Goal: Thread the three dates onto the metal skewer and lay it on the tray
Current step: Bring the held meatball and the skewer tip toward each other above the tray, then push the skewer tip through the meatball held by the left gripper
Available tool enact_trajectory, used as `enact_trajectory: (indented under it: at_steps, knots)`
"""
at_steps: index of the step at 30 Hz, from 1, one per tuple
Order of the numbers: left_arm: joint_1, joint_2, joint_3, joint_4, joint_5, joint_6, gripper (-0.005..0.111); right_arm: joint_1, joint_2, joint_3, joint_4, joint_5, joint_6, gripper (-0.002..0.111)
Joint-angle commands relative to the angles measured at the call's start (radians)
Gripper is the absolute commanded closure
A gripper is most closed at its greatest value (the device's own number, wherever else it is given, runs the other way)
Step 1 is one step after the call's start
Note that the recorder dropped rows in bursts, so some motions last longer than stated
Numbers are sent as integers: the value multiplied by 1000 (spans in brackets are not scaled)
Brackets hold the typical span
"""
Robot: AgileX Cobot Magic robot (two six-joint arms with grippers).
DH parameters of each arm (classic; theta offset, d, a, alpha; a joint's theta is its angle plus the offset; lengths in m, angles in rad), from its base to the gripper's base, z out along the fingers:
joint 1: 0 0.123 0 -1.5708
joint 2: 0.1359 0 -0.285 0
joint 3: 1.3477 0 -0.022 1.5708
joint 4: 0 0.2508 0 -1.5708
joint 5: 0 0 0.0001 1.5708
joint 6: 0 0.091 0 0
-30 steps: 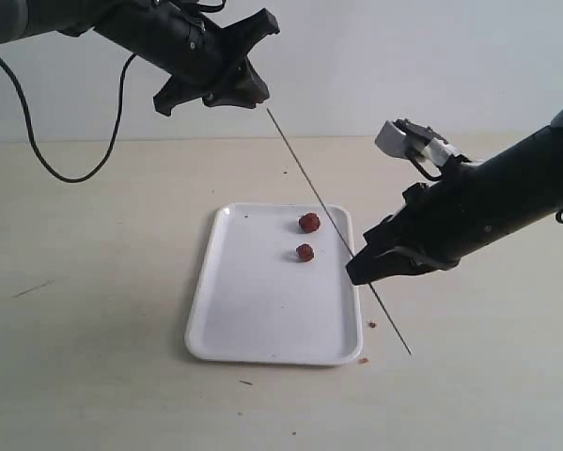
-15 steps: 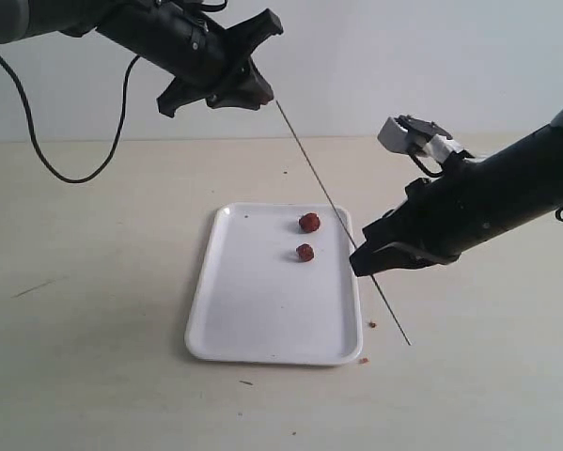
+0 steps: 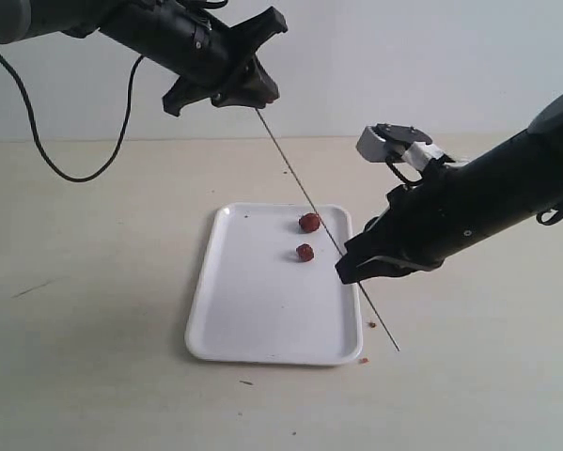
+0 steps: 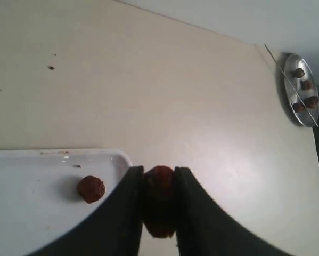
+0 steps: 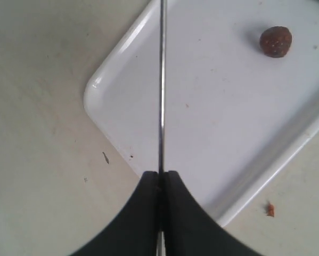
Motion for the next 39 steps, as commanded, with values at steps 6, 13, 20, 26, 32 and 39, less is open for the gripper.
enact_trajectory:
  at_steps: [6,13,20,26,32,39]
  knots:
    - [-2,-4,-1,9,-3,6,85,1,-9,1,-2,-62,10,108]
    - [-2,-4,-1,9,6,6,85,1,-9,1,-2,-76,10,108]
    - [-2,-4,-1,5,10,6,85,1,-9,1,-2,-91,10,108]
    - [-2,-4,-1,-2,13,6,85,1,-9,-1,5,-90,10,108]
    - [-2,-4,-1,-6,19,6,85,1,14,-44,12,-64,21,108]
    - [-2,-4,-1,-6,21,16,85,1,55,-103,22,-23,29,108]
